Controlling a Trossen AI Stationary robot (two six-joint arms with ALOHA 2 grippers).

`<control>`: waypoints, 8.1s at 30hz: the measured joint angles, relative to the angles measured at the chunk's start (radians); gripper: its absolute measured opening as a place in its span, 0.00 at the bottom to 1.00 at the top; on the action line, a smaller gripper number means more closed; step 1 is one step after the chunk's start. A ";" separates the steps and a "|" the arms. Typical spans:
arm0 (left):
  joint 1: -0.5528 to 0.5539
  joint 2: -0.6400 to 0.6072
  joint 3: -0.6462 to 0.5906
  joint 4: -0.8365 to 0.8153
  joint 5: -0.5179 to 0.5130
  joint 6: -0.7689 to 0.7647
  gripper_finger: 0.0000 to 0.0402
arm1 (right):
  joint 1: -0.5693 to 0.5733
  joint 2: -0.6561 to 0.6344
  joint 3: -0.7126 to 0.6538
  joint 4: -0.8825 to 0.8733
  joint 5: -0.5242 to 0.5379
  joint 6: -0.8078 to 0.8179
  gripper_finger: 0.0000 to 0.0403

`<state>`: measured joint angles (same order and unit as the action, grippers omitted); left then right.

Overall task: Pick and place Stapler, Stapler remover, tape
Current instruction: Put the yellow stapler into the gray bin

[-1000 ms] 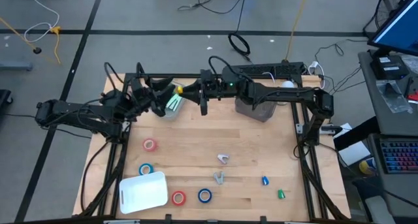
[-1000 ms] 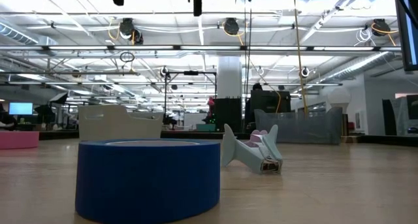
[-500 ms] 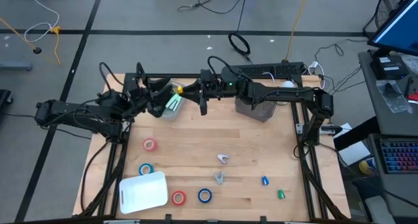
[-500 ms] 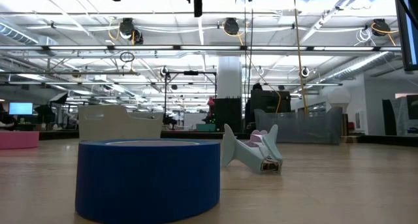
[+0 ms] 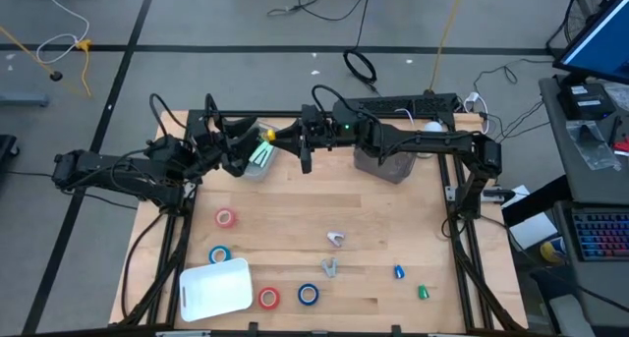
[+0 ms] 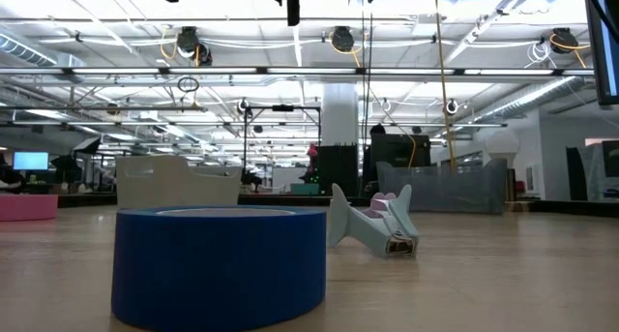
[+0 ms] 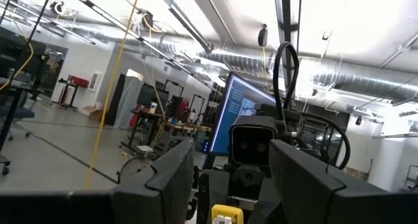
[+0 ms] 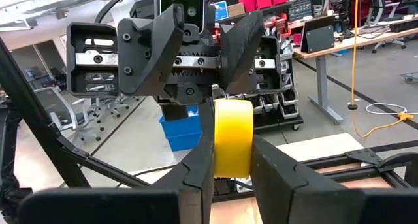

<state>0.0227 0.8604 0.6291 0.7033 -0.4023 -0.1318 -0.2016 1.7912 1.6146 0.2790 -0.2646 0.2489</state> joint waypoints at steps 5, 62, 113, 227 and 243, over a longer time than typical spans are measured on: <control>0.000 0.000 -0.001 -0.001 0.000 0.006 0.49 | 0.000 0.000 0.000 -0.001 0.000 0.000 0.18; 0.200 -0.328 -0.001 -0.934 -0.671 -0.008 0.49 | -0.251 -0.002 0.001 0.053 -0.225 0.521 0.18; 0.656 -0.316 -0.001 -1.023 0.283 -0.087 0.49 | -0.161 0.040 0.002 0.171 -0.051 0.401 0.17; 0.444 0.107 -0.001 0.037 0.760 -0.296 0.70 | -0.059 0.042 0.001 0.172 -0.081 0.105 0.17; 0.449 0.109 -0.001 -0.003 0.742 -0.315 0.64 | -0.059 0.042 0.001 0.172 -0.081 0.103 0.17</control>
<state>0.4717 0.9695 0.6281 0.6999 0.3393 -0.4469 -0.2607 1.8332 1.6154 0.4515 -0.3458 0.3515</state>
